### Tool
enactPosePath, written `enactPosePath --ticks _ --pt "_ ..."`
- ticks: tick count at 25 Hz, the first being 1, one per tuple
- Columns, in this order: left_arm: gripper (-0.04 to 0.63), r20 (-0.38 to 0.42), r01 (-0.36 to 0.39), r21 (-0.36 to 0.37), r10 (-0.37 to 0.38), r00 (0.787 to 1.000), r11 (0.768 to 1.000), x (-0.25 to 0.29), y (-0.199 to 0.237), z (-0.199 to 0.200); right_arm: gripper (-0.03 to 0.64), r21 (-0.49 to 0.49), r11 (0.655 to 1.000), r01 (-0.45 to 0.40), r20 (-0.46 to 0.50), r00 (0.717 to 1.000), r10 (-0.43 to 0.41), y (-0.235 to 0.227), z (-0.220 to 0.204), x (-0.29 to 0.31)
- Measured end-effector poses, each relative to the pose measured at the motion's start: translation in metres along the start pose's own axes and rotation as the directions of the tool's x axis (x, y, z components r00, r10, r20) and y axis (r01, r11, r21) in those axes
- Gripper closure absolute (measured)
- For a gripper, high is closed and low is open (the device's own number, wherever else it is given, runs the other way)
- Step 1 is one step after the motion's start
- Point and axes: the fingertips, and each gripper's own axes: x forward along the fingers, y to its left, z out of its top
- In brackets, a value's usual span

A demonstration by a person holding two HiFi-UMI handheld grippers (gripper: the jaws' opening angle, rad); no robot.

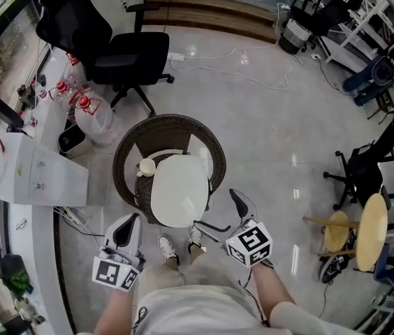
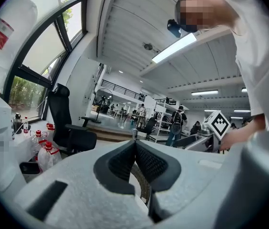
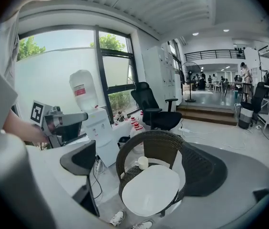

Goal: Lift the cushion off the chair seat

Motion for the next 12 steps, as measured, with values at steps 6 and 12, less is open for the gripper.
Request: enactPosePath --ticks 6,12 --pt "0.58 -0.039 -0.059 -0.012 0.058 0.998 0.998 0.038 0.015 -0.02 0.071 -0.007 0.997 -0.072 -0.093 0.993 0.071 -0.053 -0.032 0.067" --pt "0.58 -0.045 -0.117 -0.04 0.115 0.992 0.992 0.069 0.032 -0.057 0.071 -0.073 0.984 -0.161 -0.219 0.965 0.142 -0.095 -0.081 0.138"
